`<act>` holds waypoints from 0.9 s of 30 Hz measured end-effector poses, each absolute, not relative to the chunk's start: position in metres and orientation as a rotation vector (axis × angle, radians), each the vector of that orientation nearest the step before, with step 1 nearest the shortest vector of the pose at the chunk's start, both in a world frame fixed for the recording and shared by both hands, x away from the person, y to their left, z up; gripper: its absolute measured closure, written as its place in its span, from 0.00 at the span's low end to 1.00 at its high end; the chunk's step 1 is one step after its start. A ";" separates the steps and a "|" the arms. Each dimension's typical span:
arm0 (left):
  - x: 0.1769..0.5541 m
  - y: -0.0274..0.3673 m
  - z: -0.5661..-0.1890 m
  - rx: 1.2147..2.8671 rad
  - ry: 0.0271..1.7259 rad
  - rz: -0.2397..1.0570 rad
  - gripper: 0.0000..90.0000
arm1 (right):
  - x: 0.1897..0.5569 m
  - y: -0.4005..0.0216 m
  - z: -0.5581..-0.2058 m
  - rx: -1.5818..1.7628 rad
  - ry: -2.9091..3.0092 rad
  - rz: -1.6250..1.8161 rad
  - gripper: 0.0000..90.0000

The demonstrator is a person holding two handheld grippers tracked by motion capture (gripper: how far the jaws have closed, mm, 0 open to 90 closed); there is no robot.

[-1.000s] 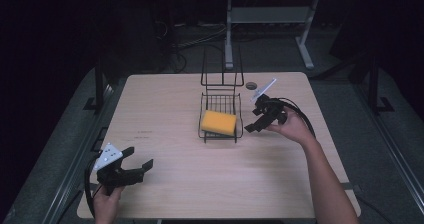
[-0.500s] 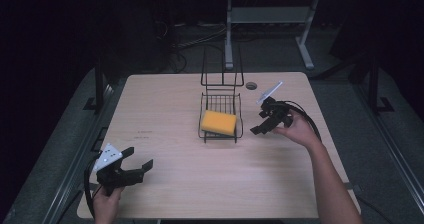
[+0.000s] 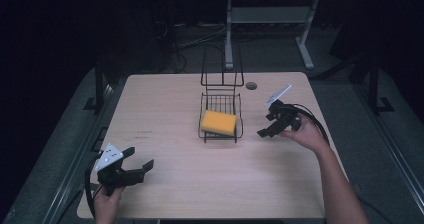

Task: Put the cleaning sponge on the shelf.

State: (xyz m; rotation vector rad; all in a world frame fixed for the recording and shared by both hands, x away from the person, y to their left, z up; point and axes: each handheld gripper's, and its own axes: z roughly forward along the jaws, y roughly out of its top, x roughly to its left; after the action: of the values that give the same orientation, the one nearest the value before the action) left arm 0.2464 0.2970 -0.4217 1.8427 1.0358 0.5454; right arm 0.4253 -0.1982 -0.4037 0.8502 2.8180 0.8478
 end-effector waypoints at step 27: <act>0.246 0.295 -0.422 1.847 1.034 0.544 0.16 | 0.402 -0.221 -0.416 0.902 2.832 0.827 0.17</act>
State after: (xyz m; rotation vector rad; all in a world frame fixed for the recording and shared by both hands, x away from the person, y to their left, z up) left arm 0.2460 0.2947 -0.4220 1.8472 1.0335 0.5438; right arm 0.4019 -0.2212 -0.4155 0.9024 2.8323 0.8267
